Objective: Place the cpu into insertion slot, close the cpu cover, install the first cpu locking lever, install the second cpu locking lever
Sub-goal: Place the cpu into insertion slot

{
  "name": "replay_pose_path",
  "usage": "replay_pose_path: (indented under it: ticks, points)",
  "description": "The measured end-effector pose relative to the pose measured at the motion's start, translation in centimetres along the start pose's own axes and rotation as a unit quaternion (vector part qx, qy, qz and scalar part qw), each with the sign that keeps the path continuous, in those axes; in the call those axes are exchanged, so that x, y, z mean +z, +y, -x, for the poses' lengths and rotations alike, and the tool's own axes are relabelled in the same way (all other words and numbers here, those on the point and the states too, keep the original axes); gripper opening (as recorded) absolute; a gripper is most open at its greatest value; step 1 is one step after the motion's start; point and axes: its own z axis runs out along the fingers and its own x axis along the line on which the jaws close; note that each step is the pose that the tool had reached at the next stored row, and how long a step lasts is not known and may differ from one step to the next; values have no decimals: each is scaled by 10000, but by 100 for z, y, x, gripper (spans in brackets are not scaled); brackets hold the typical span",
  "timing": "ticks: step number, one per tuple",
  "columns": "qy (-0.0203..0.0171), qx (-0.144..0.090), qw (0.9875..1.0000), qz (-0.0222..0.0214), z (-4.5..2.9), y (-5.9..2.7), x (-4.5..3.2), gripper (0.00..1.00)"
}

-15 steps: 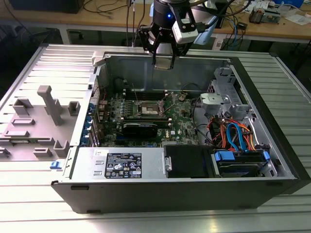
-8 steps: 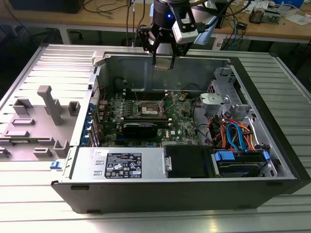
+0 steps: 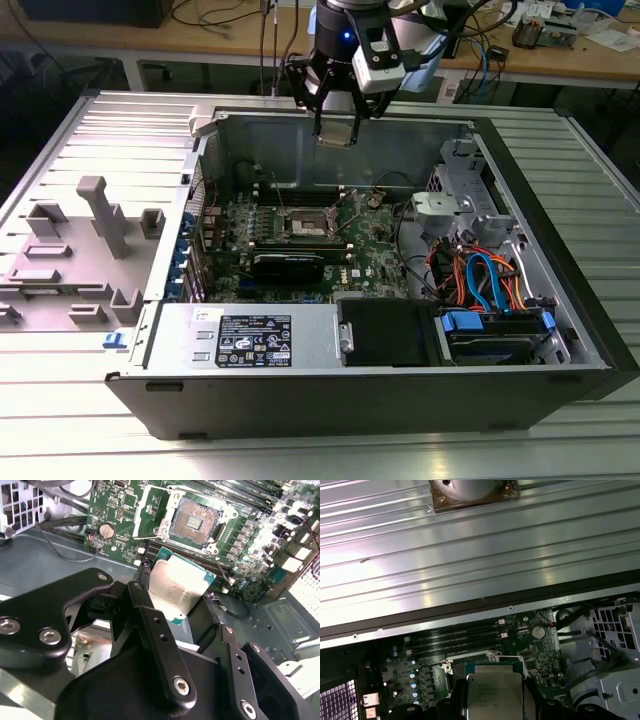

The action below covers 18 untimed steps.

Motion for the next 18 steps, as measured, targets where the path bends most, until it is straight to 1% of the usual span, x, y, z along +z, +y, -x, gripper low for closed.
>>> replay_pose_path:
  ticks: [1,2,4,7,18]
  points:
    - [-4,48,10000,-2,0,0,2,55]
    - [-13,160,9999,-7,0,-1,5,55]
    - [-24,302,9995,-8,0,-1,11,55]
    - [-32,394,9992,-8,0,-2,15,55]
    - [-33,405,9992,-8,0,-2,16,55]
